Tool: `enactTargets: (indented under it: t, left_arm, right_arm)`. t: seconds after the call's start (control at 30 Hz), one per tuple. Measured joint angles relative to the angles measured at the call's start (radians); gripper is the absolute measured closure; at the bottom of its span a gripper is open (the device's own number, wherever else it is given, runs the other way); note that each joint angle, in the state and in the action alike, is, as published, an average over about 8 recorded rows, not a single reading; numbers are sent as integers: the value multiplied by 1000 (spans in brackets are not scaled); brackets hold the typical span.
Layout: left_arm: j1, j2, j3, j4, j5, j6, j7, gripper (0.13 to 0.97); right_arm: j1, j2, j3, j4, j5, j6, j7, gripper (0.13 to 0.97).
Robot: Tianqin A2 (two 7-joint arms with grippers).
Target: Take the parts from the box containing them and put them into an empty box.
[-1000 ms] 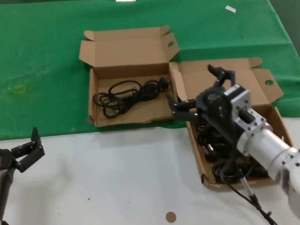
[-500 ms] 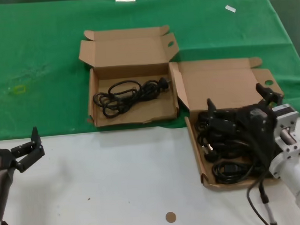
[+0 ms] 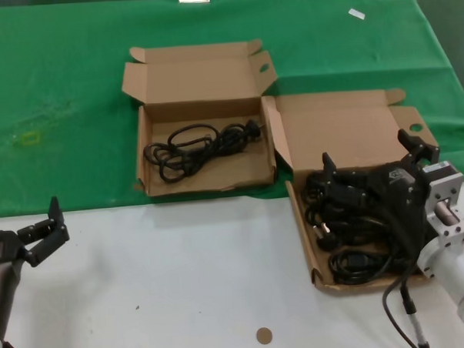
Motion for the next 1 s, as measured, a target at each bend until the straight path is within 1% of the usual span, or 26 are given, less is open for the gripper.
enactTargets:
  t: [1.0]
  left_arm:
    - [0, 0, 0, 0, 0, 0, 0, 132]
  right_arm:
    - [0, 0, 0, 0, 0, 0, 0, 129]
